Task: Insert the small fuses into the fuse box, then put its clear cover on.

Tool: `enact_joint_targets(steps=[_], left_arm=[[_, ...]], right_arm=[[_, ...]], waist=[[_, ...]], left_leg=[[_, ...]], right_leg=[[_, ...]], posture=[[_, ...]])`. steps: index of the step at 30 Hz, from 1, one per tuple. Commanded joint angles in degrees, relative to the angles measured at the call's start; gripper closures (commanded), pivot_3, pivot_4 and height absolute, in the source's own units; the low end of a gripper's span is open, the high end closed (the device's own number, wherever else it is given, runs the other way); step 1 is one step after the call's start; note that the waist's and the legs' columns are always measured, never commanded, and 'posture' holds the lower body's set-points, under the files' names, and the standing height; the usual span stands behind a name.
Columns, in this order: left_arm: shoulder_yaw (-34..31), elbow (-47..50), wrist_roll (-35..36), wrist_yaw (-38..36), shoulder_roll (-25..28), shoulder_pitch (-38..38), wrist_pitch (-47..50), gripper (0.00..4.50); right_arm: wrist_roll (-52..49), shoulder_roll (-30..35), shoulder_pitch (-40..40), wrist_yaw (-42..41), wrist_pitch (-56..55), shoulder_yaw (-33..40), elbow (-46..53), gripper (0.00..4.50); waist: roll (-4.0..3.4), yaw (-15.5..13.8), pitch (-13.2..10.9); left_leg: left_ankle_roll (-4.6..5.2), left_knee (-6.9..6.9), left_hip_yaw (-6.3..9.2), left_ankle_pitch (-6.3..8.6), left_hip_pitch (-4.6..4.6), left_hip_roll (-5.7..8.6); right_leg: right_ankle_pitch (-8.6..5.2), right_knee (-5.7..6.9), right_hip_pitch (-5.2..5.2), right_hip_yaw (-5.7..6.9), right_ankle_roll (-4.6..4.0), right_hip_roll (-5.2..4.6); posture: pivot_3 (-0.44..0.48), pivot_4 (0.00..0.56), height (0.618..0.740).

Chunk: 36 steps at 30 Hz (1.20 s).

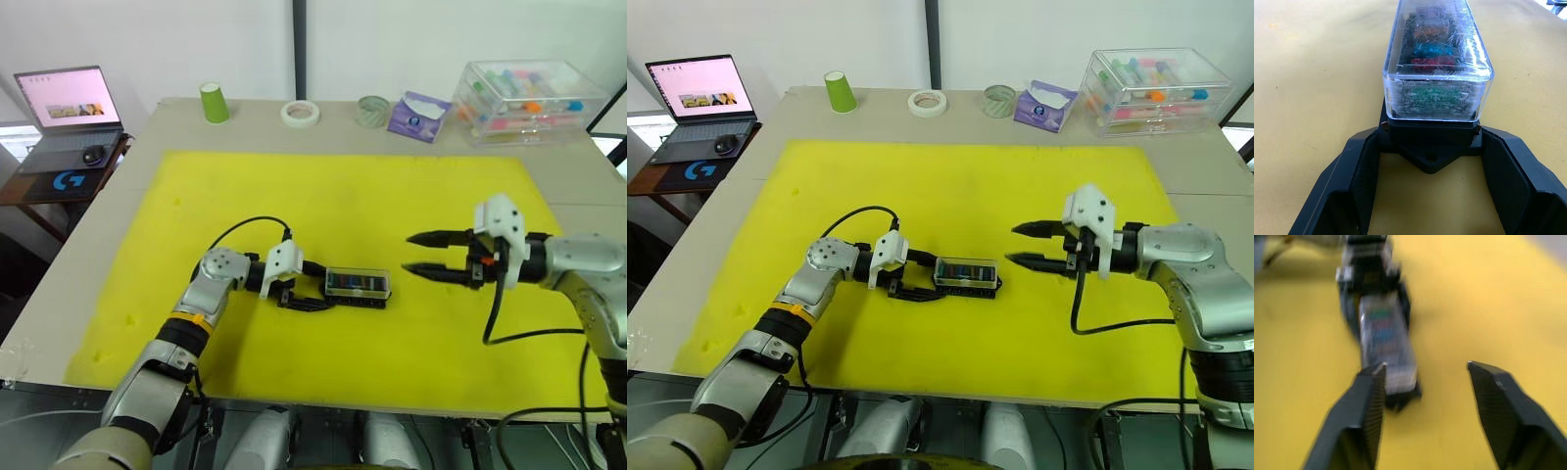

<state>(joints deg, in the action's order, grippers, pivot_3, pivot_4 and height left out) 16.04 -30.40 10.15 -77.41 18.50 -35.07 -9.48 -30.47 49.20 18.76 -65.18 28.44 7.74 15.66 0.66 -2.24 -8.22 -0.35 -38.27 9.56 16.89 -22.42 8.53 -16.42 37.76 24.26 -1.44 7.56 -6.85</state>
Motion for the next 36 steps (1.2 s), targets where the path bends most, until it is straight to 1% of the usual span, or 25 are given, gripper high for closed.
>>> enact_joint_targets(steps=[1, 4, 5, 9, 11, 13, 14, 17, 18, 20, 24, 29, 33, 35, 36], left_arm=[[-0.1, -0.1, -0.2, 0.0, -0.6, 0.1, -0.4, 1.77], [-0.1, -0.4, -0.3, -0.1, -0.6, -0.1, -0.5, 1.77], [-0.1, -0.4, -0.3, -0.1, -0.6, -0.2, -0.5, 1.77], [-0.2, -0.7, -0.3, -0.3, -0.4, -0.5, -0.5, 1.77], [-0.2, -0.7, -0.3, -0.4, -0.3, -0.5, -0.3, 1.77], [-0.2, -0.7, -0.3, -0.5, -0.2, -0.5, -0.3, 1.77], [-0.1, -0.5, -0.3, -0.6, -0.1, -0.3, -0.2, 1.77], [0.0, -0.1, -0.2, -0.9, 0.0, 0.0, 0.1, 1.77], [0.2, -0.1, -0.3, -0.9, -0.1, 0.1, 0.1, 1.77], [0.5, 0.0, -0.4, -0.9, -0.4, 0.3, 0.1, 1.77], [0.4, -0.2, -0.5, -0.9, -0.7, -0.1, 0.2, 1.77], [0.3, -0.6, -0.7, -1.0, -0.7, -0.1, -0.2, 1.77], [0.2, -0.5, -0.7, -0.9, -0.7, 0.0, -0.2, 1.77], [0.0, -0.4, -0.7, -0.8, -0.6, 0.1, -0.3, 1.77], [-0.1, -0.5, -0.7, -0.7, -0.6, 0.0, -0.4, 1.77]], right_arm=[[-3.1, -1.4, 2.8, 2.5, 2.6, -0.5, 5.4, 3.25], [-3.8, -1.5, 6.1, 3.3, 4.9, -2.5, 7.6, 4.28], [-4.0, -1.4, 7.6, 3.5, 5.6, -2.9, 7.7, 4.49], [-6.6, -2.3, 12.2, 4.9, 9.1, -3.1, 8.0, 4.49], [-7.2, -3.0, 12.7, 5.6, 9.8, -3.7, 8.2, 4.49], [-6.3, -3.5, 11.4, 5.3, 9.1, -5.3, 8.3, 4.49], [-1.8, -3.8, 8.9, 5.1, 6.2, -9.4, 6.1, 4.49], [7.1, -3.7, 4.5, 4.1, -0.3, -17.5, 1.8, 4.49], [9.2, -3.5, 3.8, 3.0, -2.2, -19.6, 0.1, 4.49], [9.7, -4.2, 3.4, 2.4, -2.8, -20.6, -2.0, 4.49], [6.8, -5.0, 4.9, 1.9, -2.1, -17.1, -2.4, 4.49], [2.0, -5.1, 4.9, 1.7, 1.4, -13.5, 2.4, 4.49], [-3.7, -6.1, 6.1, 4.1, 6.7, -9.9, 6.6, 4.49], [-6.1, -4.6, 7.3, 5.0, 8.7, -6.6, 8.8, 4.49], [-5.7, -3.1, 7.3, 4.9, 8.3, -5.0, 9.0, 4.49]], waist=[[0.0, 0.0, 0.0], [0.0, 0.0, 0.0], [0.0, 0.0, 0.0], [0.0, 0.0, 0.0], [0.01, 0.0, 0.0], [0.01, 0.0, 0.0], [0.02, 0.0, 0.0], [0.11, 0.1, 0.1], [0.1, 0.1, 0.1], [-0.03, 0.3, 0.1], [-0.01, 0.1, 0.1], [0.0, 0.0, 0.1], [0.01, 0.0, 0.1], [0.01, -0.1, 0.1], [0.01, 0.0, 0.1]], left_leg=[[0.0, 0.0, 0.0, 0.0, 0.0, 0.0], [0.0, 0.0, 0.0, 0.0, 0.0, 0.0], [0.0, 0.0, 0.0, 0.0, 0.0, 0.0], [0.0, 0.0, 0.0, 0.0, 0.0, 0.0], [0.0, 0.01, 0.01, 0.0, 0.0, 0.0], [0.0, 0.0, 0.0, 0.0, 0.0, 0.0], [0.0, 0.0, 0.01, 0.0, 0.0, 0.0], [0.0, -0.01, 0.01, 0.0, 0.0, 0.0], [0.0, -0.01, -0.01, 0.0, 0.0, 0.01], [0.0, -0.01, -0.04, 0.0, 0.0, 0.02], [-0.01, -0.01, -0.01, -0.01, 0.04, 0.01], [0.0, 0.0, -0.01, 0.0, 0.02, 0.02], [0.0, 0.0, 0.0, 0.0, 0.01, 0.02], [0.0, 0.0, 0.01, 0.0, 0.01, 0.02], [0.0, 0.0, 0.01, 0.0, -0.01, 0.02]], right_leg=[[0.0, 0.0, 0.0, 0.0, 0.0, 0.0], [0.0, 0.0, 0.01, 0.0, 0.0, -0.01], [0.0, 0.0, 0.0, 0.0, 0.0, -0.01], [0.0, -0.01, 0.0, 0.01, 0.0, -0.01], [0.0, -0.01, 0.0, 0.01, 0.0, -0.02], [0.0, -0.01, 0.0, 0.01, 0.0, -0.01], [0.0, -0.01, 0.0, 0.01, 0.0, -0.01], [0.0, 0.0, 0.0, 0.01, 0.0, 0.01], [0.0, 0.01, 0.01, 0.01, 0.0, 0.02], [0.0, 0.04, 0.06, -0.01, 0.0, 0.03], [0.0, 0.05, -0.01, 0.0, 0.0, 0.04], [0.0, 0.01, 0.0, 0.0, 0.0, 0.03], [0.0, 0.01, 0.0, -0.01, 0.0, 0.0], [0.0, 0.0, -0.01, 0.0, 0.0, 0.0], [0.0, 0.0, 0.01, 0.0, 0.0, -0.01]], posture=[[0.0, 0.15, 0.74], [0.0, 0.15, 0.74], [0.0, 0.15, 0.74], [0.0, 0.15, 0.74], [0.0, 0.15, 0.74], [0.0, 0.15, 0.74], [0.0, 0.15, 0.74], [0.0, 0.15, 0.74], [0.0, 0.15, 0.74], [0.0, 0.15, 0.74], [0.0, 0.15, 0.74], [0.0, 0.15, 0.74], [0.0, 0.15, 0.74], [0.0, 0.15, 0.74], [0.0, 0.15, 0.74]])
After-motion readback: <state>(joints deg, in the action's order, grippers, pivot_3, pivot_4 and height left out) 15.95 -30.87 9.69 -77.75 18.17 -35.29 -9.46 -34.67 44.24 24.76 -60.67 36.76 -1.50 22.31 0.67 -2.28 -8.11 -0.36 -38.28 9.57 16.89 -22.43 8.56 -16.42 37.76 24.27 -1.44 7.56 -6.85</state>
